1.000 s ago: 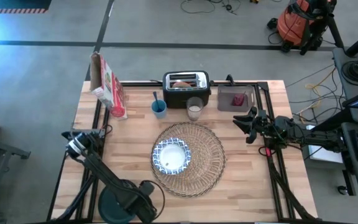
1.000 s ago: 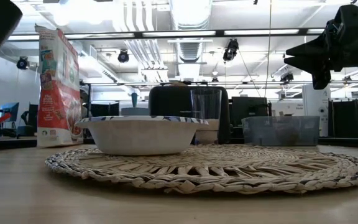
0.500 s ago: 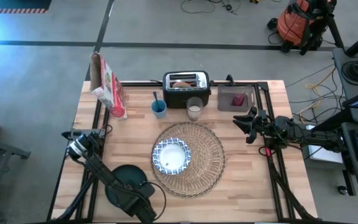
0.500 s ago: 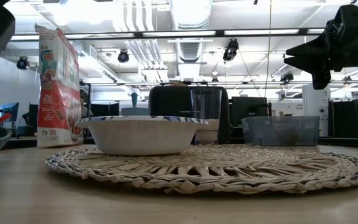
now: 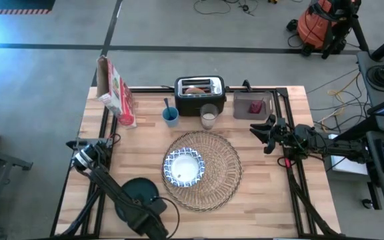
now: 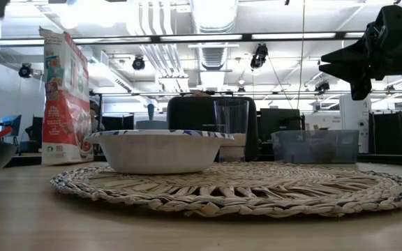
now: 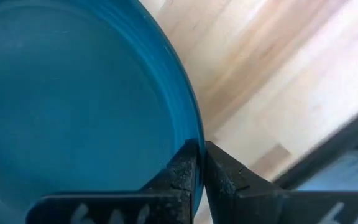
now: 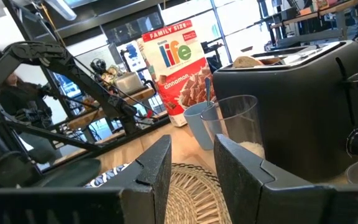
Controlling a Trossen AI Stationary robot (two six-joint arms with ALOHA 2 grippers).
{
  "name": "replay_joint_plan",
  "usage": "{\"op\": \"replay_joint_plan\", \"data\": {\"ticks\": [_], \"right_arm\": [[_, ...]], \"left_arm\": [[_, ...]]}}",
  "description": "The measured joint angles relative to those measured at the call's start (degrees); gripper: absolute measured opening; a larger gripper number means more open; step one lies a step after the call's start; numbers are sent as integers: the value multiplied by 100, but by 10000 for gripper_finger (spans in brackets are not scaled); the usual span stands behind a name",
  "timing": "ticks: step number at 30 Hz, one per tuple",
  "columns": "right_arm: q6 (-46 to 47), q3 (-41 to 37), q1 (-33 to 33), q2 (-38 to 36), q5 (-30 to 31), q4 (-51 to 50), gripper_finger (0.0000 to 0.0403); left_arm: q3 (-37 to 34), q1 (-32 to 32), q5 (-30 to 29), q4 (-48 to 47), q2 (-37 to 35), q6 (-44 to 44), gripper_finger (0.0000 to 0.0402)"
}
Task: Arrange a breakfast setting
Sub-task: Put the black plate on the brown mat
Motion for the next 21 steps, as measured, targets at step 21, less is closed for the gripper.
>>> {"op": "replay_joint_plan", "data": {"ticks": [21], "right_arm": [[0,-1,1,-1,-2,0,112]], "left_arm": [[2305,53,-1228,-1888,-7,1037,0]]}}
